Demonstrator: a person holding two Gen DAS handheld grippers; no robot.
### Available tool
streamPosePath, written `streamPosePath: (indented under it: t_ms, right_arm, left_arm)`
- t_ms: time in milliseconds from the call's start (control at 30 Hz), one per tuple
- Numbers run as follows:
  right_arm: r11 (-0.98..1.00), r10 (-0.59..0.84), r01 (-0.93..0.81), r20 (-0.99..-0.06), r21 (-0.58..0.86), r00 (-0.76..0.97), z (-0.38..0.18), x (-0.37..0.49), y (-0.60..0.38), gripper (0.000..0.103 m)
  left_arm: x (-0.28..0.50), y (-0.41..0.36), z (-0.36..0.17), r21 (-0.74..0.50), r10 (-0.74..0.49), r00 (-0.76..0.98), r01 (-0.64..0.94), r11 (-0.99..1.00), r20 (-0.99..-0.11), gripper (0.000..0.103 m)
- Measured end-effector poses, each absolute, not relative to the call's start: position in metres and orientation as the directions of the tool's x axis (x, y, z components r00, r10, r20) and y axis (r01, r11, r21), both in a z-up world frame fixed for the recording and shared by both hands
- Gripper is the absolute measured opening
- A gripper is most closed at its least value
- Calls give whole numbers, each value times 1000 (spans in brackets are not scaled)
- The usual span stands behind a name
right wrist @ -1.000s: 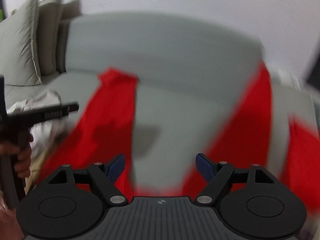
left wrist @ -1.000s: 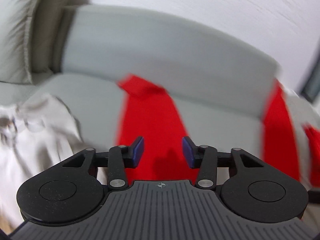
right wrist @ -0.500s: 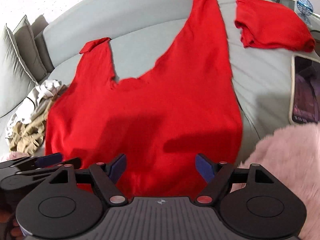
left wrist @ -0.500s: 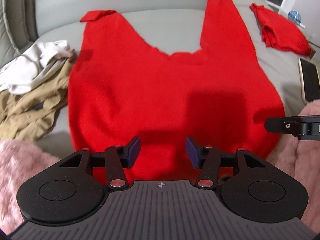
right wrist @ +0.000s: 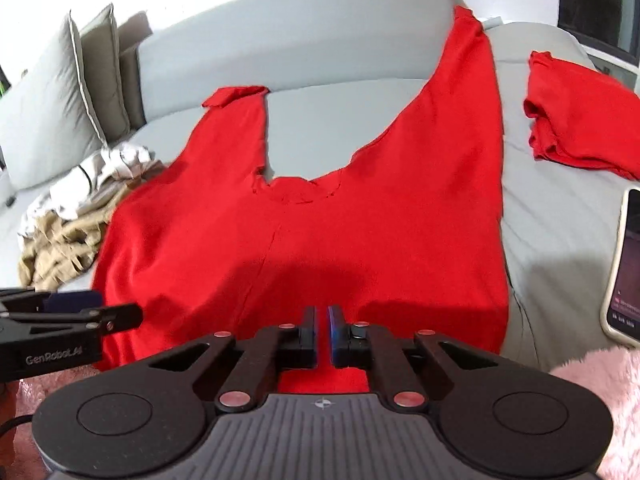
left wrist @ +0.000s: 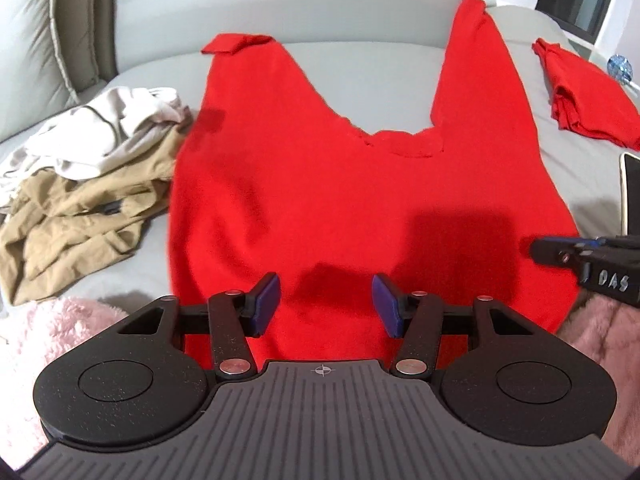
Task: Fold clothes
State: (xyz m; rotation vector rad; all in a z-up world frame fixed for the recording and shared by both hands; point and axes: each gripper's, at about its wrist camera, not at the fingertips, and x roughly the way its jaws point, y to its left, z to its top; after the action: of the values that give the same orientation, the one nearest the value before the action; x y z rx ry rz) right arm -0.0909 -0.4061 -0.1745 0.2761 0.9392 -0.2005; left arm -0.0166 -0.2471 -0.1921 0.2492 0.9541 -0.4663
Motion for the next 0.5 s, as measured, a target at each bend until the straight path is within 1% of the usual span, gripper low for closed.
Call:
streamPosePath:
  t_ms: [67,167,300,400,500]
  right_arm:
    - [945,-56,301,-843,127,535,-187,-88,-405,7]
    - [935,-50,327,-864,136,501,-195,-84,-410,7]
    - [929,-43,342,-878,141,478,-201,-79,-414,6]
    - [921,-30,361,-896,147,442,-203,-83,-417,6]
    - [889,26,416,-927,192,373,-211,-92,-427,7]
  left_arm:
    - [-16,-253,-202,25,-257,490,497,867,-833,57]
    - [-15,-262,-220,61,-225,469,519,853,-854,58]
    - [-12,-262,-224,69,-216,464,523,850,-859,64]
    - [-11,-259,-225,61,-208,440,523,850,-873,65]
    - [-15,-261,-229,93,-167,417,536,839,-894,68]
